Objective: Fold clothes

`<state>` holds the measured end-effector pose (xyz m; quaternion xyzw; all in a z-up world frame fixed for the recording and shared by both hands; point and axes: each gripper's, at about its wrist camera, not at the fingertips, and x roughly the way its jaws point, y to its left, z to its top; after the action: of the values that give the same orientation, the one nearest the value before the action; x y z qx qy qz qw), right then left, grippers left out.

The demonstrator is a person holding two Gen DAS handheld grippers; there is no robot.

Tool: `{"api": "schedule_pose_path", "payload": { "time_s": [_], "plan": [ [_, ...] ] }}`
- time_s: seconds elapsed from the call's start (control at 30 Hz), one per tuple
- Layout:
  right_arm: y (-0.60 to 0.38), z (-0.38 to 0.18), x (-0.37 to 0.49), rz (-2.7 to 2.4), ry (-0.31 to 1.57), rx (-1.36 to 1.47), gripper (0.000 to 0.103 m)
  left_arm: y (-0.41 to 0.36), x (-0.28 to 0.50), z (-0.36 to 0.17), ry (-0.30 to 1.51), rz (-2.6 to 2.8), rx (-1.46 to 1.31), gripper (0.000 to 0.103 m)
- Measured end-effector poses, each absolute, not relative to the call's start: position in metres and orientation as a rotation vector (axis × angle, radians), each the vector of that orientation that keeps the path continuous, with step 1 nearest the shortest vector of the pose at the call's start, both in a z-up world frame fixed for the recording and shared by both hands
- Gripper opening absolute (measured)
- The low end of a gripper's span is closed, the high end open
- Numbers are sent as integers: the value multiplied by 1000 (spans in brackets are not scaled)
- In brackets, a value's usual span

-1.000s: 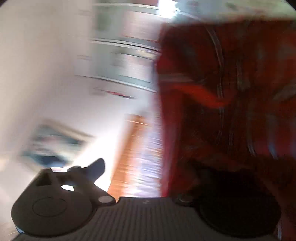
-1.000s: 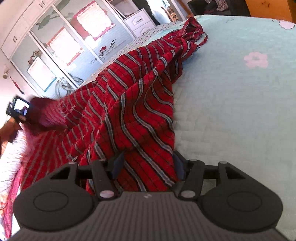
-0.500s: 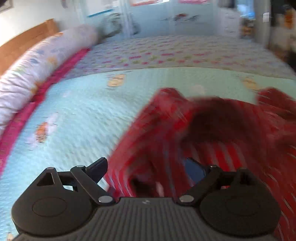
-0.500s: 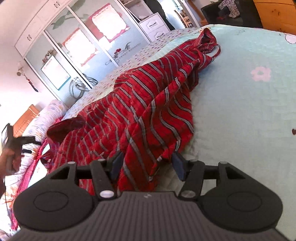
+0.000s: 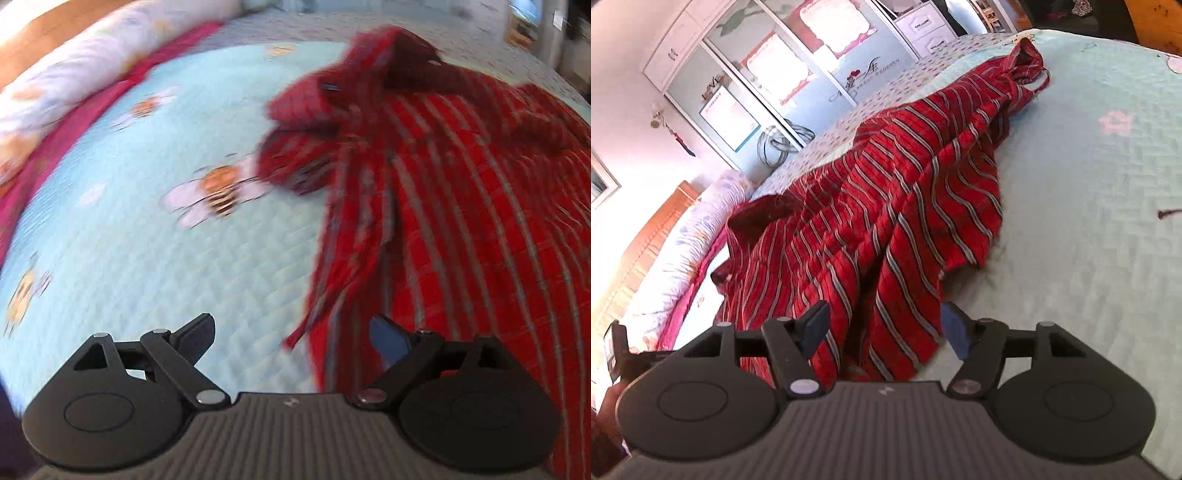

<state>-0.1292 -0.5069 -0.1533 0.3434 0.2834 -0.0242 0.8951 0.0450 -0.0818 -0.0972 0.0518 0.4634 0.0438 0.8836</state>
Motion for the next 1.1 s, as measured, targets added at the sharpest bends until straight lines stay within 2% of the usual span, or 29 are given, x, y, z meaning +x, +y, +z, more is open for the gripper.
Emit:
{"api": "schedule_pose_path", "payload": {
  "time_s": [0.13,0.33,0.37,0.4,0.43,0.47,0.5,0.6,0.7,0.8,0.9,0.97,1.1],
  "plan": [
    [-507,-153,-143,-71,583,714,68,-56,52,-117,1005,152,38,94],
    [-509,-151,-155,-99,575,711,69,-64,39,-152,1078,228,14,95],
    [-509,-150,-156,-106,577,705,69,-66,38,-152,1073,226,-4,92],
    [-509,-151,-156,-117,579,700,69,-69,35,-152,1063,178,-34,69],
    [-510,-151,-155,-134,582,696,69,-72,38,-150,1060,135,-61,54],
    [-511,-152,-154,-151,583,695,69,-76,43,-148,1051,109,-91,19],
    [-514,-154,-153,-168,584,699,70,-76,50,-141,1037,98,-126,1],
    [-525,-162,-146,-205,599,732,71,-66,74,-103,917,162,-153,1],
    [-535,-170,-130,-228,613,763,71,-48,101,-52,741,337,-48,1],
    [-542,-180,-112,-221,622,812,71,-26,130,-26,689,477,34,3],
    [-540,-194,-89,-190,652,872,71,-17,150,-25,676,621,181,9],
    [-536,-202,-76,-173,663,892,71,-12,154,-34,715,657,221,9],
    [-531,-210,-57,-163,634,880,69,12,133,-57,794,611,18,13]
  ]
}}
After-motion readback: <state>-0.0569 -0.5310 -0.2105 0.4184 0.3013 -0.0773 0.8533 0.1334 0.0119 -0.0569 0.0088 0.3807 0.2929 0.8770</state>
